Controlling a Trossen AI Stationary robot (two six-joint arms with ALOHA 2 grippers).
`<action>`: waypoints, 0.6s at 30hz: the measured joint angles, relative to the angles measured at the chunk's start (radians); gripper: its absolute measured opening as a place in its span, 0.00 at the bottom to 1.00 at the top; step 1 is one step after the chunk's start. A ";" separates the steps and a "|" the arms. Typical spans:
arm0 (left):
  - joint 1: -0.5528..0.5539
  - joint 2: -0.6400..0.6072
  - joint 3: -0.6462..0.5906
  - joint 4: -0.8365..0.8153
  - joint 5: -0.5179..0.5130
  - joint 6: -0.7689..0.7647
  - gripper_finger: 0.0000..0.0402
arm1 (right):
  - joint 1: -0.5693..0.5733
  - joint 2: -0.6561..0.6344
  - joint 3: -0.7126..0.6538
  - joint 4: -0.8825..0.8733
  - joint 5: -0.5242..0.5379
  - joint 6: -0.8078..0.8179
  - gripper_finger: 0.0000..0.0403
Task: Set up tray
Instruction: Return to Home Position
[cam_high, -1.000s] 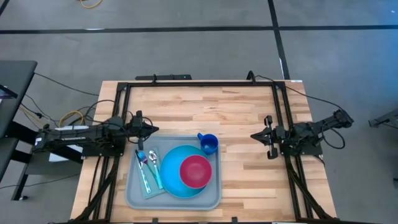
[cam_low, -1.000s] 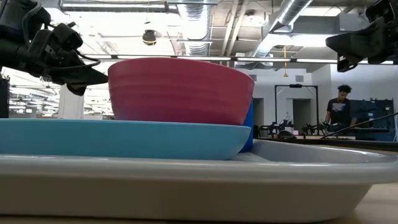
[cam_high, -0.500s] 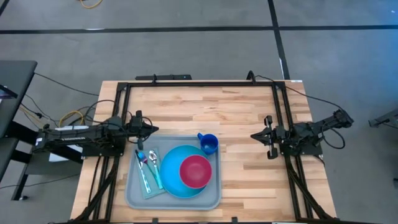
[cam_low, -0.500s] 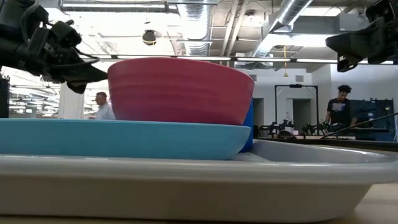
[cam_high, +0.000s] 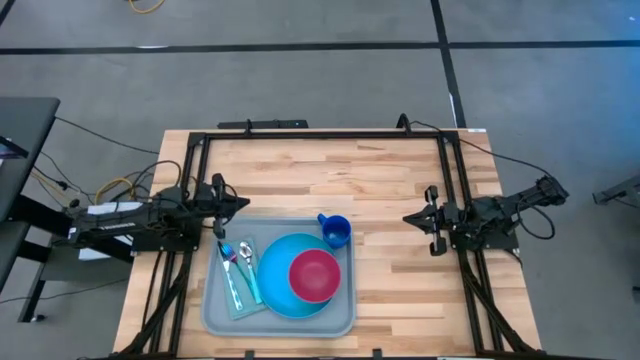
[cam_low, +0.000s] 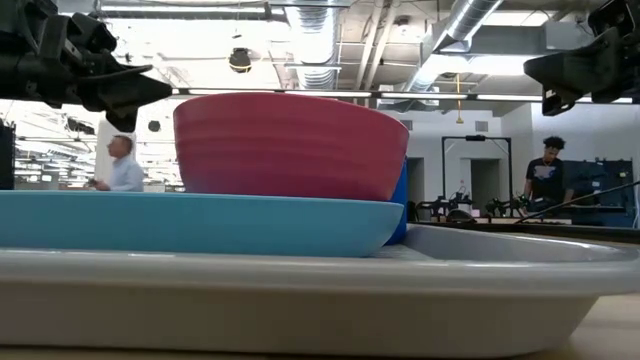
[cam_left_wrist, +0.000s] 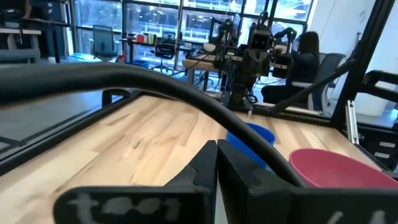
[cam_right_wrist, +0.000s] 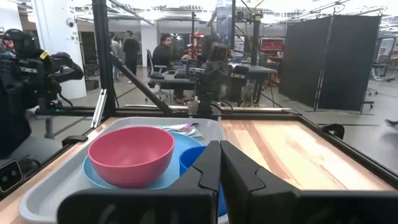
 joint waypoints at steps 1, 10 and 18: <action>0.000 0.000 0.000 -0.001 0.000 0.005 0.00 | 0.000 0.000 0.000 0.000 0.000 0.000 0.00; 0.000 0.001 0.006 -0.033 0.000 0.004 0.00 | 0.000 0.000 0.000 0.000 0.000 0.000 0.00; 0.000 0.001 0.007 -0.037 0.002 0.005 0.00 | 0.000 0.000 0.000 0.000 0.000 0.000 0.00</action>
